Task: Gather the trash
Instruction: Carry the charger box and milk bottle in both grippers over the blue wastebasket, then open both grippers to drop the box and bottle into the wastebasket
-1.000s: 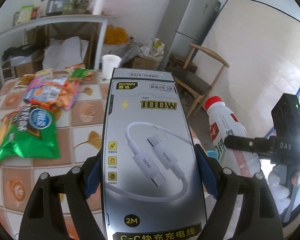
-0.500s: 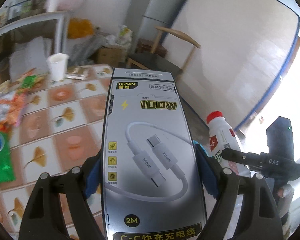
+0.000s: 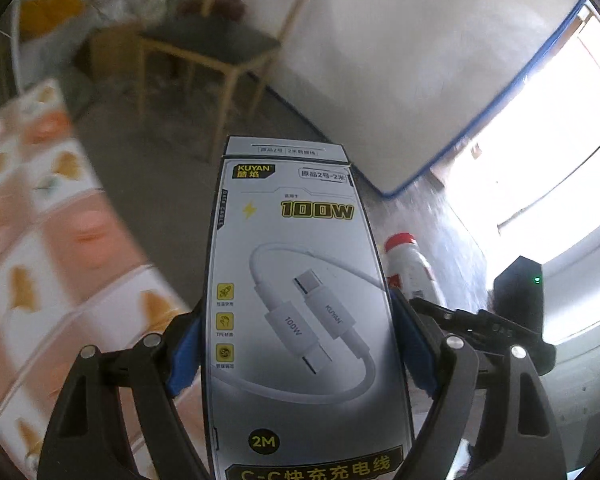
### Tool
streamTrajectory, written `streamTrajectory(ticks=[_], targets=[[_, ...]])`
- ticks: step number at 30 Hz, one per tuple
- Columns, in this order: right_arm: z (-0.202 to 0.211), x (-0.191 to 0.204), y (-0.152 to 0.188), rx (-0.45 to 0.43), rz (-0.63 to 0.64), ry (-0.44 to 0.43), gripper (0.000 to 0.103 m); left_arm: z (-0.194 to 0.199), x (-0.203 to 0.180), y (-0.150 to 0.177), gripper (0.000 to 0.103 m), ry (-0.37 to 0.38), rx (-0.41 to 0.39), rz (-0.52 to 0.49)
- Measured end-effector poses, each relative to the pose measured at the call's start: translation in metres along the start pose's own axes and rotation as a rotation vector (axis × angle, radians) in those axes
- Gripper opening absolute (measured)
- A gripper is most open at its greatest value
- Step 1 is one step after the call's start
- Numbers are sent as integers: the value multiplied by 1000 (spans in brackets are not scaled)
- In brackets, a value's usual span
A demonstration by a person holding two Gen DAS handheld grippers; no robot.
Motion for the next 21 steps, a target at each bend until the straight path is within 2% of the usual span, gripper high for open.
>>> streamTrajectory(ticks=[3,6,9,12,15,21], targets=[[-14,-32,-15,7,-102,-36,59,-43,-17,-12,81,-15,59,1],[-26,-61,-34,-16,-186,-43,60,-86,-36,-34,81,-38,62,12],[-40,-99,-64,-60,-261,-59,70,-128,-52,-56,92,-21,65,33],[-56,-144,-76,-97,-344,0,73,-151,-52,-66,92,-45,62,71],[-67,-169,-65,-93,-395,33,72,-152,-49,-63,92,-27,70,93],[-67,-180,-35,-61,-363,87,68,-115,-49,-51,92,29,15,13]])
Point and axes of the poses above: each gripper's, at about its wrist camera, not at the fingertips, and z roughly against the way its jaws point, x to its left, y to its underside, the point moved 8 cm from there along -z, roughly the way its jaws point, and after that the axes turned 12 degrees about z, right-handed, at the moved point
